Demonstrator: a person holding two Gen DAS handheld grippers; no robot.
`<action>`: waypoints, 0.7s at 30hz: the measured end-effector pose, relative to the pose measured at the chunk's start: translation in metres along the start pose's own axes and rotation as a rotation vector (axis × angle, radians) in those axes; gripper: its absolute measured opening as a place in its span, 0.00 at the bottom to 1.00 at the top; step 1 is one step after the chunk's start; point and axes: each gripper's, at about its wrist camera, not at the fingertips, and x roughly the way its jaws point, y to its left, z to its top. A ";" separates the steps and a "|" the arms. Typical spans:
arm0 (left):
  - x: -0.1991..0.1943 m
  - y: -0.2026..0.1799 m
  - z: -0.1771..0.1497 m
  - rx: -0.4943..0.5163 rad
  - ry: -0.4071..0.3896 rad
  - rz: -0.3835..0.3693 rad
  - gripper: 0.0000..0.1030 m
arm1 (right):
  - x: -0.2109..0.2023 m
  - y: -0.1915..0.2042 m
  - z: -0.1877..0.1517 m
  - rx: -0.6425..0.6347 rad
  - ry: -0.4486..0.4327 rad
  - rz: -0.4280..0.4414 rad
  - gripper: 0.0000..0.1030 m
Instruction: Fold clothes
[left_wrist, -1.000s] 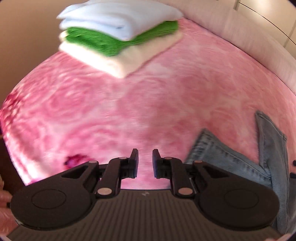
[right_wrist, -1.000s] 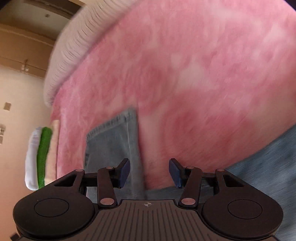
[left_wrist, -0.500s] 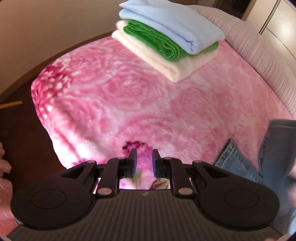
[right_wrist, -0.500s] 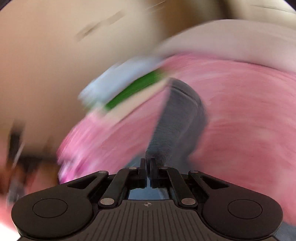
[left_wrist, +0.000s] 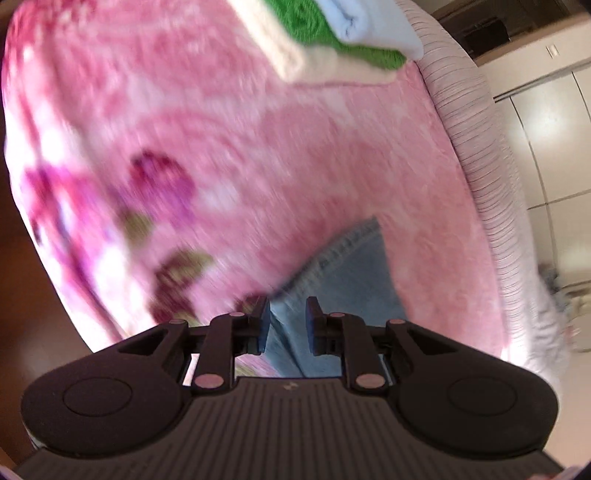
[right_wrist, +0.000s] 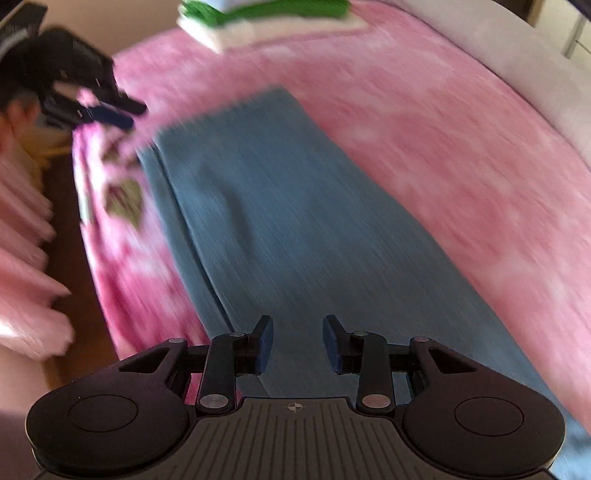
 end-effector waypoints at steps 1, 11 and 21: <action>0.004 0.000 -0.002 -0.020 0.011 -0.006 0.17 | -0.005 -0.002 -0.010 0.009 0.014 -0.016 0.33; 0.029 -0.004 -0.006 -0.028 -0.022 0.035 0.09 | -0.005 0.014 -0.066 -0.079 0.086 -0.094 0.33; -0.014 -0.024 -0.023 0.276 -0.148 -0.021 0.04 | -0.028 0.022 -0.079 -0.185 -0.023 -0.152 0.00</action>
